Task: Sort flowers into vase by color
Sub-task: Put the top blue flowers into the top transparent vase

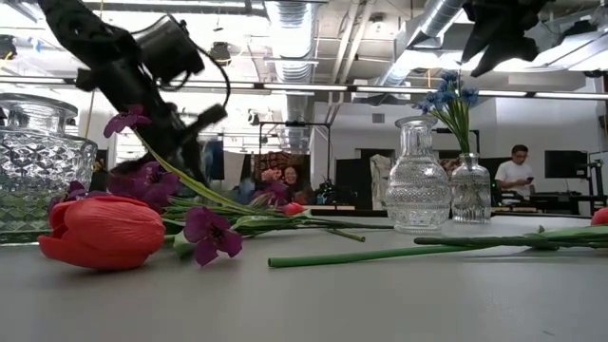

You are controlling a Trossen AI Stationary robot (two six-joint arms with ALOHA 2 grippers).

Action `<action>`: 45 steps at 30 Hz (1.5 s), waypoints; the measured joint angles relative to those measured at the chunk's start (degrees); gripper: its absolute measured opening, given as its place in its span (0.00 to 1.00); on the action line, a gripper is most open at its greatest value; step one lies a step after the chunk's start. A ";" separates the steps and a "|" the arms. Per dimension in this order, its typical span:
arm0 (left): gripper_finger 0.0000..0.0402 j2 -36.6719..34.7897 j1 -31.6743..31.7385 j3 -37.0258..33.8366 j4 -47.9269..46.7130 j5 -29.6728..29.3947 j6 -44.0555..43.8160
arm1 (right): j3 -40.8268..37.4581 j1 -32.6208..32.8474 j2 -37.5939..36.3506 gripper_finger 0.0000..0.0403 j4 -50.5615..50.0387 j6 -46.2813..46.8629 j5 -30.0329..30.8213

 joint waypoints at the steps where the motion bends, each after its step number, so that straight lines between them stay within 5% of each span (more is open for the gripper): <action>1: 0.01 -1.52 0.00 0.00 -0.11 -0.73 1.02 | 0.00 0.00 -0.26 0.59 0.15 0.00 0.01; 10: 0.00 -12.27 0.00 0.00 5.05 -7.42 15.22 | 0.00 0.00 -2.53 0.59 1.66 0.17 -0.01; 18: 0.00 -10.30 0.57 0.04 30.99 -8.22 39.46 | 0.00 0.00 -2.64 0.59 2.26 1.95 -0.03; 29: 0.00 3.52 2.93 4.87 57.29 3.47 61.19 | -0.02 0.00 -2.99 0.59 8.33 -0.04 -0.01; 35: 0.00 13.56 3.66 17.51 56.15 16.56 71.25 | -0.02 -0.02 -4.11 0.59 10.58 -2.04 -0.01; 45: 0.00 28.60 3.79 39.54 47.03 28.87 73.63 | -0.02 1.24 -2.90 0.59 15.44 -5.28 -0.89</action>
